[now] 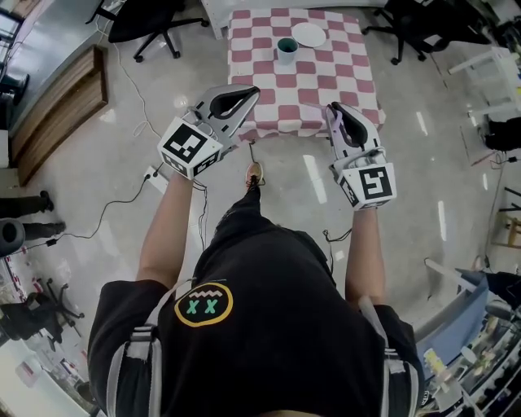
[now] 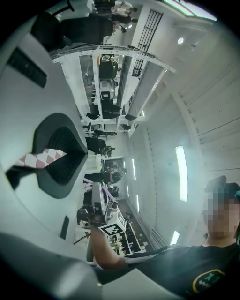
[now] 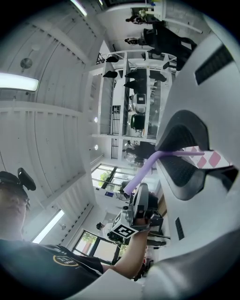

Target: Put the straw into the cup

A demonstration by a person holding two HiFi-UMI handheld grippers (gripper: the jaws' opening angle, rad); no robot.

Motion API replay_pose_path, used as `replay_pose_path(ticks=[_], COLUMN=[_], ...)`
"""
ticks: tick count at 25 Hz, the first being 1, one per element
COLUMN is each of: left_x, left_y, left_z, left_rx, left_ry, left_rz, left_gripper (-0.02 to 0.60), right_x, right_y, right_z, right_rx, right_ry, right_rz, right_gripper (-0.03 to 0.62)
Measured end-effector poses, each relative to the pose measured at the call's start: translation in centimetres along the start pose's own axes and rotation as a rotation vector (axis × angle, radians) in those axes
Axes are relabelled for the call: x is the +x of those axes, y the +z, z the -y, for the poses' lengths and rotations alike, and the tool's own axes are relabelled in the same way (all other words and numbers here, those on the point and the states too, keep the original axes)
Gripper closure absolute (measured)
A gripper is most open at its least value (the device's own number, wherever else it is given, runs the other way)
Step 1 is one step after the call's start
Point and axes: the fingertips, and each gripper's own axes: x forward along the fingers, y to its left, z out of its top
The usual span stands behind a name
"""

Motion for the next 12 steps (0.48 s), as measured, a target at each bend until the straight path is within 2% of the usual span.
replay_pose_path(ticks=[12], left_x=[3.5], left_y=[-1.2], left_z=[-9.4], left_rx=[-0.012], left_ry=[-0.055], left_rz=[0.007], left_gripper=[0.566], right_x=[9.6], right_y=[0.6], right_z=[3.1], right_rx=[-0.028], right_ry=[-0.041], right_rz=[-0.038], right_gripper=[0.543])
